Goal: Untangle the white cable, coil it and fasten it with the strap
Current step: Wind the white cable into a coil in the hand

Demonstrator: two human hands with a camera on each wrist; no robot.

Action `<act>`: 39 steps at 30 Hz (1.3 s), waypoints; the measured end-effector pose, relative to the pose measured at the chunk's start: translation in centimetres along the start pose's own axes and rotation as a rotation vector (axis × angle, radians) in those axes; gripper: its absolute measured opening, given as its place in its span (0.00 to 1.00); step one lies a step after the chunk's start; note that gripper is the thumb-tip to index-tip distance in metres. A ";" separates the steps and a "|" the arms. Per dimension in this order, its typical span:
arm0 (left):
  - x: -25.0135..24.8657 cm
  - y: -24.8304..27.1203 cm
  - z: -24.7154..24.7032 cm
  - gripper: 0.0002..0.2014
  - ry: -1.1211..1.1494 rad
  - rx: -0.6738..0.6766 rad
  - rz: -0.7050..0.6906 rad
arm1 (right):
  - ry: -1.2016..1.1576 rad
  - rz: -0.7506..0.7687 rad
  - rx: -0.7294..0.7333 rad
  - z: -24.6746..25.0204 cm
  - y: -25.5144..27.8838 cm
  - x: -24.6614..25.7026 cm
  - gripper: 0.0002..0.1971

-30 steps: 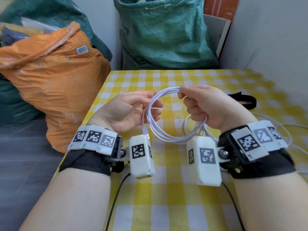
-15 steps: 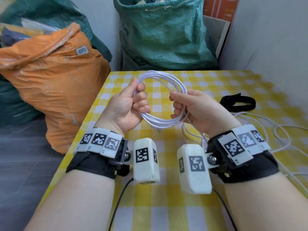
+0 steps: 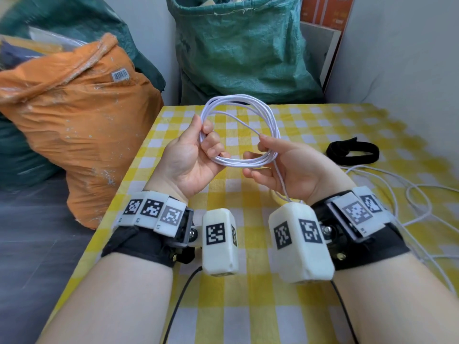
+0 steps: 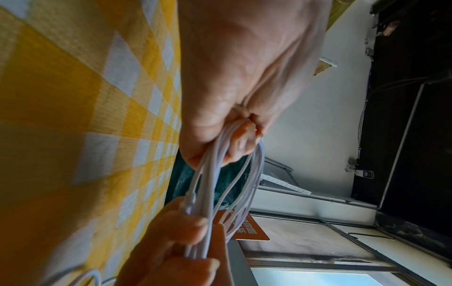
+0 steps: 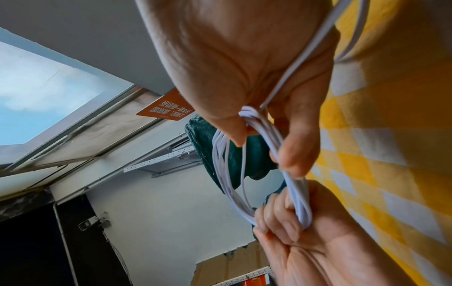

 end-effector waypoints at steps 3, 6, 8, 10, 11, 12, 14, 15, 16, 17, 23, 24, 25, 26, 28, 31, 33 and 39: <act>0.2 0.2 -0.1 0.20 -0.014 0.030 0.065 | -0.016 0.092 -0.059 0.1 -0.4 0.0 0.10; 0.3 0.4 0.0 0.20 -0.040 0.061 0.138 | 0.063 0.180 -0.105 0.3 -0.8 0.1 0.10; 0.3 0.6 0.0 0.18 -0.058 0.069 0.191 | 0.152 0.218 -0.117 0.5 -0.8 0.3 0.10; 0.1 0.8 0.1 0.16 -0.087 0.070 0.234 | 0.244 0.247 -0.113 0.6 -0.5 0.5 0.10; 0.1 0.9 0.2 0.15 -0.115 0.069 0.255 | 0.282 0.257 -0.095 0.7 -0.3 0.6 0.10; 0.0 1.1 0.2 0.15 -0.145 0.068 0.278 | 0.318 0.258 -0.066 0.7 -0.1 0.6 0.09; 0.0 1.4 0.3 0.14 -0.211 0.059 0.334 | 0.397 0.244 0.003 0.7 0.2 0.6 0.07; 0.0 1.5 0.3 0.13 -0.248 0.054 0.358 | 0.443 0.237 0.033 0.8 0.3 0.6 0.07; 0.0 1.6 0.4 0.13 -0.278 0.051 0.378 | 0.489 0.231 0.060 0.9 0.3 0.5 0.07; 0.0 1.7 0.5 0.13 -0.294 0.048 0.390 | 0.526 0.227 0.082 0.9 0.3 0.5 0.07; 0.0 1.4 0.8 0.14 -0.382 0.045 0.339 | 0.622 0.205 0.075 1.0 0.1 0.6 0.11; 0.0 1.4 0.8 0.13 -0.406 0.045 0.332 | 0.625 0.211 0.051 1.2 0.1 0.8 0.14; 0.1 1.4 0.7 0.12 -0.430 0.048 0.328 | 0.624 0.224 0.027 1.4 0.0 1.0 0.18; 0.2 1.4 0.6 0.12 -0.451 0.055 0.326 | 0.615 0.236 0.011 1.5 0.0 1.2 0.20; 0.3 1.5 0.4 0.14 -0.482 0.077 0.329 | 0.575 0.259 0.009 1.7 0.0 1.4 0.20; 0.5 1.6 0.2 0.21 -0.508 0.114 0.360 | 0.528 0.270 0.046 1.6 -0.2 1.5 0.25; 0.5 1.6 0.2 0.23 -0.525 0.111 0.374 | 0.533 0.277 0.094 1.5 -0.4 1.4 0.30; 0.6 1.3 0.1 0.22 -0.530 0.042 0.334 | 0.628 0.377 0.096 0.7 0.0 1.0 0.06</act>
Point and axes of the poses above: each hand's wrist, its own y-axis away from the middle knuckle, its own z-axis out of the back of the hand, x = y × z, the point moved 2 cm from there along -y, towards the middle knuckle, and after that the axes turned 6 degrees about -y, right-handed, at the moved point
